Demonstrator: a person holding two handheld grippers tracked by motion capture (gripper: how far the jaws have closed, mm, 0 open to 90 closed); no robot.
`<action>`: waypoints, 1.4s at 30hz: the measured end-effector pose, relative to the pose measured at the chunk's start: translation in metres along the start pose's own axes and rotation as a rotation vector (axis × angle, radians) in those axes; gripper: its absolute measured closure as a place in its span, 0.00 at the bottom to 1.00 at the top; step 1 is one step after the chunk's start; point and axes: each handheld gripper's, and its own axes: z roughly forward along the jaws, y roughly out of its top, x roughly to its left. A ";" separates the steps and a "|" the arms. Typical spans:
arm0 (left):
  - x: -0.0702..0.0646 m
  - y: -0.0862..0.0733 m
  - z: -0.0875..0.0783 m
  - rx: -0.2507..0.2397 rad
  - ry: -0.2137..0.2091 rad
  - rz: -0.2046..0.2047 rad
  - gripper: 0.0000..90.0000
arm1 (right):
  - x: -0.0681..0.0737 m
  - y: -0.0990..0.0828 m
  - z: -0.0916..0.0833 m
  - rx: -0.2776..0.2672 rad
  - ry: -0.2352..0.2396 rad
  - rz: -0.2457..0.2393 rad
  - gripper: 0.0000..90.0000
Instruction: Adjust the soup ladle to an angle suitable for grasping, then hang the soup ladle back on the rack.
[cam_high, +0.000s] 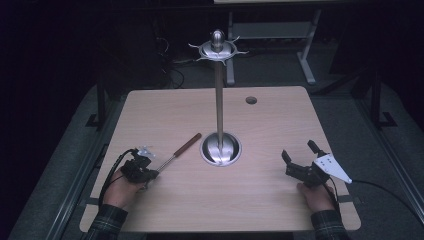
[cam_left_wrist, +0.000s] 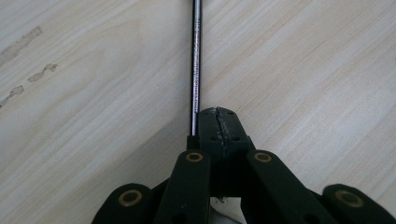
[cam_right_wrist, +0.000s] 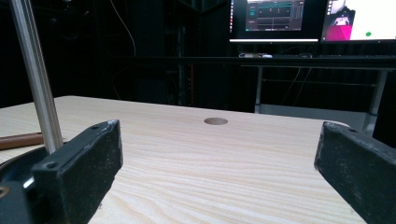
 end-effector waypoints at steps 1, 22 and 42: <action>0.000 0.000 0.000 0.000 0.000 0.000 1.00 | 0.000 0.000 0.000 0.000 0.000 0.000 0.00; 0.005 0.036 -0.013 -0.040 -0.080 0.016 0.94 | 0.000 0.000 0.000 0.001 0.000 -0.002 0.00; 0.018 0.081 -0.002 -0.002 -0.094 0.013 0.61 | 0.000 0.000 0.000 0.001 -0.003 -0.002 0.00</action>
